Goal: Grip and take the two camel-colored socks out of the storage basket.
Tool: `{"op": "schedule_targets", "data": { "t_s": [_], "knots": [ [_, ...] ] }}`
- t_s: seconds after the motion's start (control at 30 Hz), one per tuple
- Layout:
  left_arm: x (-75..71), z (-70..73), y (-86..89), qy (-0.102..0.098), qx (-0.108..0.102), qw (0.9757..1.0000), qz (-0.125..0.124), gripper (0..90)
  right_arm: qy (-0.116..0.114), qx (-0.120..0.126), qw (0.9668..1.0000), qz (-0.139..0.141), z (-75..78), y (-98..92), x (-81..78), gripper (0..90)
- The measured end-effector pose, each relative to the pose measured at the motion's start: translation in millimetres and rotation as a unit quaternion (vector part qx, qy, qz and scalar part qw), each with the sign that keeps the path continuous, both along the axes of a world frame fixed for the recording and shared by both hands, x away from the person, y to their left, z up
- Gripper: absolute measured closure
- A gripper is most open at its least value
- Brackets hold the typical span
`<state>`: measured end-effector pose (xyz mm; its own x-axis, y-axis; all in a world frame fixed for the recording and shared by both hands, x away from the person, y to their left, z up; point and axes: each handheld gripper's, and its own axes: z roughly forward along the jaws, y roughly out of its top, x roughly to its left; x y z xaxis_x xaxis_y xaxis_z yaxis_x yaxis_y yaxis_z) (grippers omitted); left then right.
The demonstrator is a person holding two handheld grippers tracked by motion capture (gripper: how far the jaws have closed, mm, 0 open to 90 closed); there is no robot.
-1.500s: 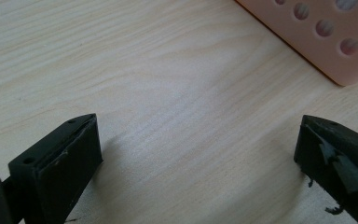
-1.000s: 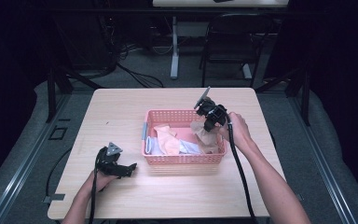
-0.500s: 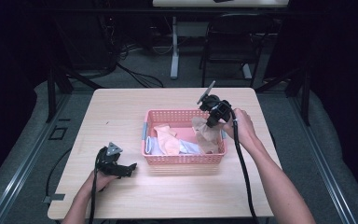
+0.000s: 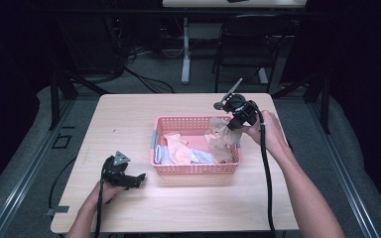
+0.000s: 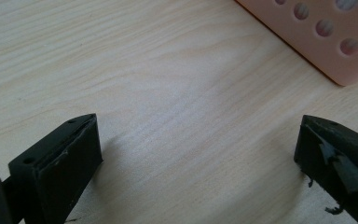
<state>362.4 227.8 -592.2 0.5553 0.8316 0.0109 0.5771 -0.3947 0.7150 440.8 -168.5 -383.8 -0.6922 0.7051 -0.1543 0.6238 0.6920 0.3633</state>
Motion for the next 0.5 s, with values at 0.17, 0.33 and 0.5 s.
{"op": "schedule_targets", "data": {
  "t_s": [0.17, 0.33, 0.5],
  "knots": [
    [0.0, -0.1, -0.2, 0.000, -0.001, 1.0000, 0.001, 0.3, -0.007, 0.004, 1.0000, -0.003, 5.3, -6.8, -5.4, 82.3],
    [-0.1, -0.1, -0.2, 0.000, -0.001, 1.0000, 0.001, 0.3, -0.012, -0.004, 0.9999, -0.007, 9.3, -17.2, -12.2, 82.3],
    [0.0, -0.1, -0.2, 0.000, -0.001, 1.0000, 0.001, 0.3, -0.017, -0.001, 0.9997, -0.018, 14.4, -35.0, -20.2, 82.3]
  ]
}}
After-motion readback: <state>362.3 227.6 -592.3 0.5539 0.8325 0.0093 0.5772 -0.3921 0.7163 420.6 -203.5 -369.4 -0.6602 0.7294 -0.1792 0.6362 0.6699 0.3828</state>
